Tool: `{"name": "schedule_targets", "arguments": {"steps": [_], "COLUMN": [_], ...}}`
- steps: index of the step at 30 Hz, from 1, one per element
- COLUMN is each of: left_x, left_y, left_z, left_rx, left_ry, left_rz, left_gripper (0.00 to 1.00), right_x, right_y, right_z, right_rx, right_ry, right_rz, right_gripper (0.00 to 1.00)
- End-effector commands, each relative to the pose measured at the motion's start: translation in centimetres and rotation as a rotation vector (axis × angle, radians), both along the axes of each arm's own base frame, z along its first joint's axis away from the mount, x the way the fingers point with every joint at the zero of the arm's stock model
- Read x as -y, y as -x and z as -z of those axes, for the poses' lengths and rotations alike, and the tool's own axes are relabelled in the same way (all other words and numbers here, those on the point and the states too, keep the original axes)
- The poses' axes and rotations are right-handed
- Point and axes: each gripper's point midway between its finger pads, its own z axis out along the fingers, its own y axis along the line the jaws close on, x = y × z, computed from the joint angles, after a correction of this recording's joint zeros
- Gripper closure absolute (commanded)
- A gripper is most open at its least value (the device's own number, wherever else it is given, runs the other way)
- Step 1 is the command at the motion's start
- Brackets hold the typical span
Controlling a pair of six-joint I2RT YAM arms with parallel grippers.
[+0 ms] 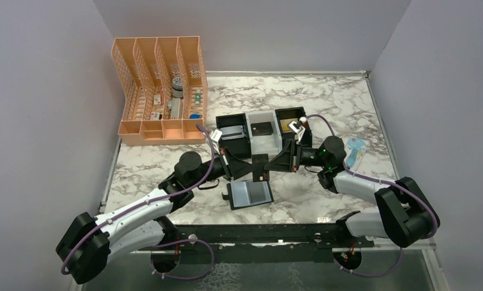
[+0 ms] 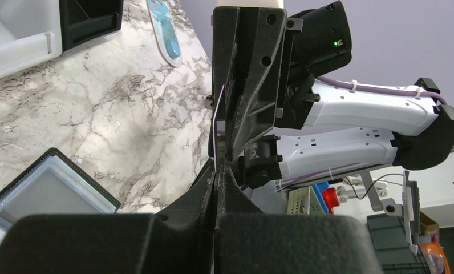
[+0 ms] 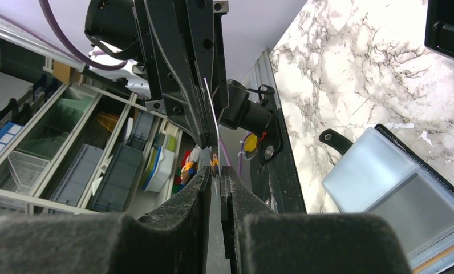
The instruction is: Take the credit cards out of the card holder
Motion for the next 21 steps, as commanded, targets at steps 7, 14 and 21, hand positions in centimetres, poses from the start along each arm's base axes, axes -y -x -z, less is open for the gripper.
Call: {"name": "schedule_targets", "arguments": {"steps": [7,14,21], "left_x": [0.3,0.2,0.3], "left_y": [0.7,0.6,0.6], "left_z": [-0.5,-0.2,0.2], "left_rx": [0.034,0.028,0.019], "left_ry": [0.012,0.009,-0.007], "left_rz": [0.053,0.045,0.047], "left_gripper": [1.00,1.00,0.67], "right_x": [-0.3,-0.1,0.0], "right_y": [0.8,0.9,-0.1], "right_z": [-1.8,-1.6,-0.4], "right_rx": [0.073,0.070,0.052], "right_ry": [-0.037,-0.035,0.031], "right_rz": [-0.057,-0.046,0.045], "right_gripper": [0.93,0.99,0.99]}}
